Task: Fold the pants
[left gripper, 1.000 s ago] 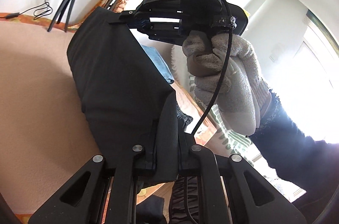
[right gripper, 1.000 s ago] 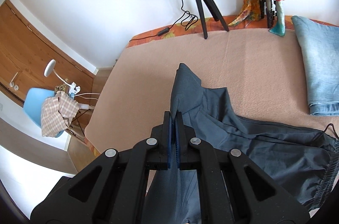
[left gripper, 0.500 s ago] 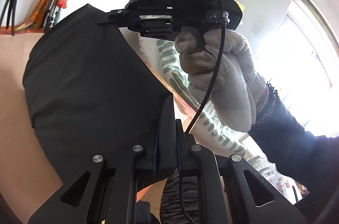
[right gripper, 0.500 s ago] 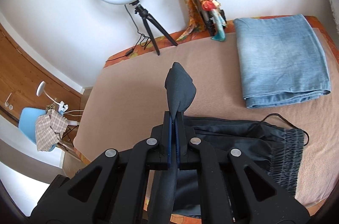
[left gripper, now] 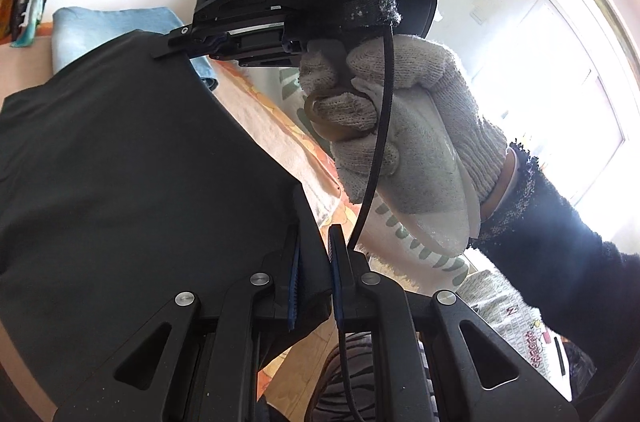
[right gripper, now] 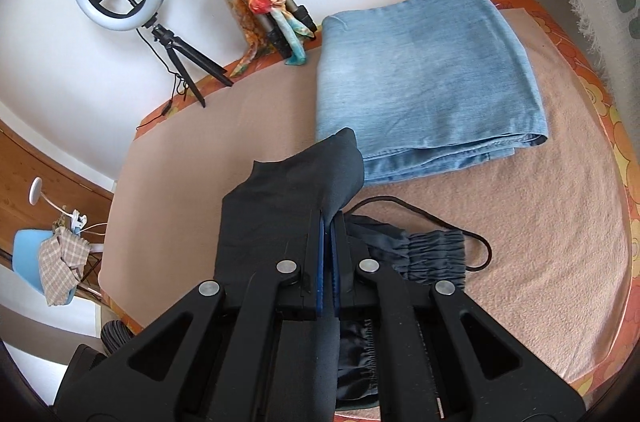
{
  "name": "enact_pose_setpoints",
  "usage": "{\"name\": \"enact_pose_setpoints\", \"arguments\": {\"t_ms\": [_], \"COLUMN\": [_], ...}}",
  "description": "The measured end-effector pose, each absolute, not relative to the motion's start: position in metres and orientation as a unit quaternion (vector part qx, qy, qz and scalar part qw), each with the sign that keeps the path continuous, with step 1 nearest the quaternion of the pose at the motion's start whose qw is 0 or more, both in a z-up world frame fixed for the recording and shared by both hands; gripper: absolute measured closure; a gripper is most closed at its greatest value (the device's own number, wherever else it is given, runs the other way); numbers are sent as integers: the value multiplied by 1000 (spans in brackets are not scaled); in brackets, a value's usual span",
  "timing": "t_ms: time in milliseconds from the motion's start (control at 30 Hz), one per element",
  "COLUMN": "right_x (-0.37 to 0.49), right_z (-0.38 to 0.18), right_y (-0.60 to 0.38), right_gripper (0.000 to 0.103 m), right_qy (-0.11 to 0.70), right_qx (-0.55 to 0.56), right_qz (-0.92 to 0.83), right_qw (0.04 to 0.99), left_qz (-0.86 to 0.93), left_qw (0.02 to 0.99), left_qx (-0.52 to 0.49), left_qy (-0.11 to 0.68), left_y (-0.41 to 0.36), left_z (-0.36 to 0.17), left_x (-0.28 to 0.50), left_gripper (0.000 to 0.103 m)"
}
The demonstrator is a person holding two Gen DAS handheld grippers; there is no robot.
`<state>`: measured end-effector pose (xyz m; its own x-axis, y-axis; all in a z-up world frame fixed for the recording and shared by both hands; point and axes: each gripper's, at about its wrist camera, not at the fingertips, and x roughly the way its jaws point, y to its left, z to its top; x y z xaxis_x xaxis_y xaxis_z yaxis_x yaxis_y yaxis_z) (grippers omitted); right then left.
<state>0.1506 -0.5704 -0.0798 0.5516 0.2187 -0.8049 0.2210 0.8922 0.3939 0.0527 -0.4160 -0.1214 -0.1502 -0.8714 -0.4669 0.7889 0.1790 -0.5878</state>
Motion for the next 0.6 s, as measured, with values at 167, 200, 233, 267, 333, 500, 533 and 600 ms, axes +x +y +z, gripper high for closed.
{"name": "enact_pose_setpoints", "arguments": {"t_ms": [167,200,233,267,333,500,533,600], "right_x": [151,151,151,152,155,161,161,162], "right_z": [-98,-102,-106,-110,-120,-148,-152,-159], "right_y": [-596,-602,-608,-613,-620,-627,-627,-626], "right_gripper": [100,100,100,100,100,100,100,100], "right_qy": [480,481,482,483,489,508,511,518], "right_qx": [237,242,244,246,248,249,248,242], "right_qz": [-19,-23,-27,-30,-35,-43,-46,-50], "right_qw": [844,843,841,840,836,824,822,819], "left_qz": [-641,-642,-642,-641,-640,-632,-630,-627], "left_qw": [645,644,644,644,644,643,641,639], "left_qx": [-38,-35,-31,-28,-20,-11,-10,-7], "left_qy": [414,414,415,417,419,433,438,444], "left_y": [-441,-445,-450,-455,-455,-454,-451,-442], "left_z": [-123,-122,-120,-122,-125,-129,-129,-129], "left_x": [48,44,41,41,36,32,31,29], "left_gripper": [92,92,92,92,92,93,93,83]}}
